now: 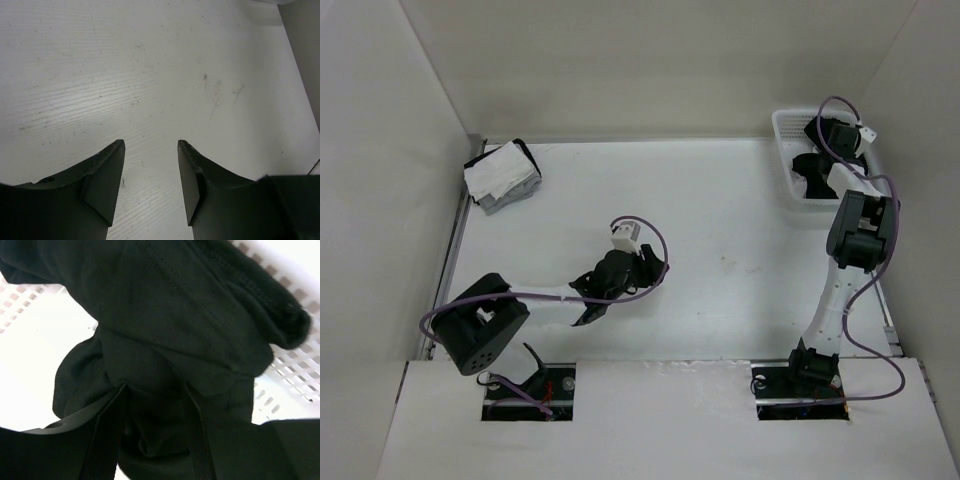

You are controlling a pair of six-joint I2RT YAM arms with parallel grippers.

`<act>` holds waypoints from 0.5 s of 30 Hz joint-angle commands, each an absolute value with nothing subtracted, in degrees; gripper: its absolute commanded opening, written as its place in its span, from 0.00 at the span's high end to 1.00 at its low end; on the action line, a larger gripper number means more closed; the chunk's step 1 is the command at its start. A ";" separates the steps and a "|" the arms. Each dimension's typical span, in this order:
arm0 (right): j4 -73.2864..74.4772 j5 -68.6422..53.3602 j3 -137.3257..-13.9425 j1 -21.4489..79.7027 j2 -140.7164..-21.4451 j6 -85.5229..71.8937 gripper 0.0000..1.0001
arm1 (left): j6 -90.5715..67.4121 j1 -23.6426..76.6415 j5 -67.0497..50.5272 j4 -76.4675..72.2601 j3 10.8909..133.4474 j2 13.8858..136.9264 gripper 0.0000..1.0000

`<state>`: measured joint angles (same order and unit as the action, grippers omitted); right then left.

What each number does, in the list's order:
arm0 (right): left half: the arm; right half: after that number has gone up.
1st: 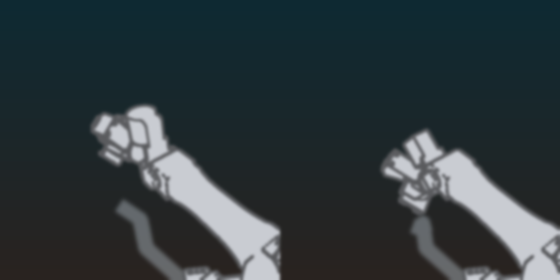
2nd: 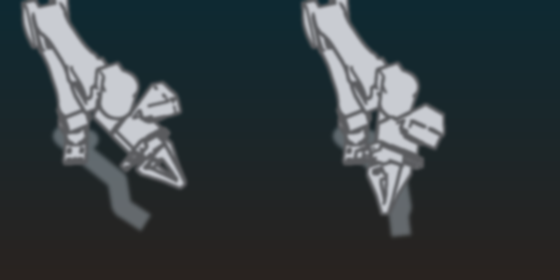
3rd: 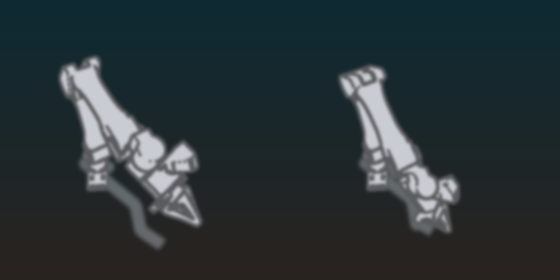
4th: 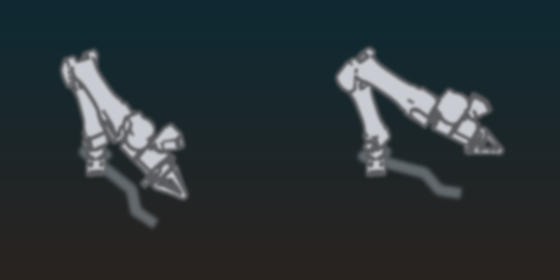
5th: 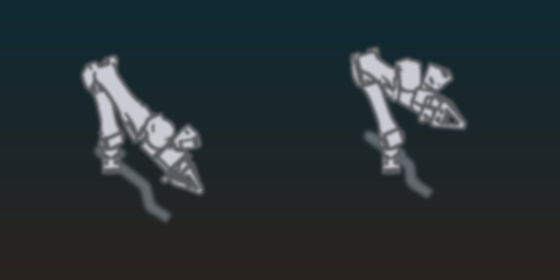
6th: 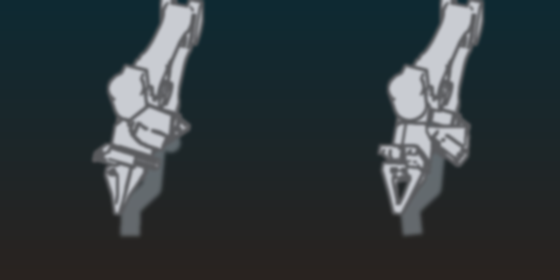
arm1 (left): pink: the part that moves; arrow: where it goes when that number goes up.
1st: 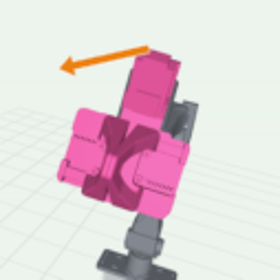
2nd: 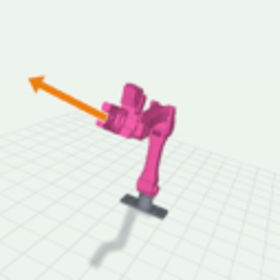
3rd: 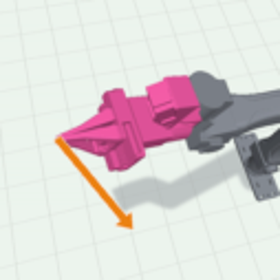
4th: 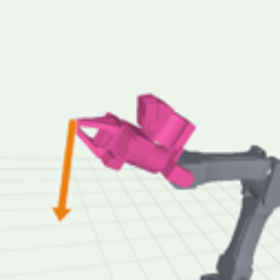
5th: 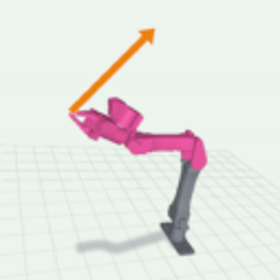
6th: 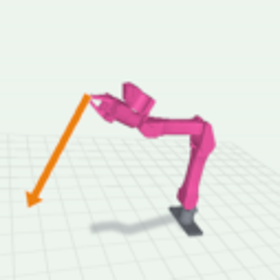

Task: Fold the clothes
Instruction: Grab the tank top from the pile

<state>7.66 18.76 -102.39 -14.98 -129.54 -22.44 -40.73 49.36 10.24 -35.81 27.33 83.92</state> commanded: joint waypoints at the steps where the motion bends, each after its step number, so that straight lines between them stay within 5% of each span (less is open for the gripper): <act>1: 9.75 16.09 -108.01 -15.60 -131.30 -21.36 0.50 | -42.27 48.30 8.70 -39.73 27.42 84.20 0.55; 3: 10.02 15.38 -108.89 -15.78 -131.75 -21.53 0.55 | -42.28 48.21 8.44 -39.73 27.60 84.64 0.55; 5: 10.81 14.86 -109.69 -15.95 -132.19 -21.53 0.78 | -42.36 48.03 7.56 -39.73 27.68 84.73 0.55; 8: 6.97 15.82 -105.58 -15.95 -129.48 -22.75 0.98 | -42.36 48.03 7.56 -39.73 27.95 85.25 0.55; 15: -9.74 14.68 -89.41 -15.60 -109.29 -27.42 1.00 | -42.45 48.12 6.95 -39.82 27.95 85.25 0.55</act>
<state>2.04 15.00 -93.49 -15.66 -123.94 -24.67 -42.02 48.27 8.10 -36.71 27.33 85.32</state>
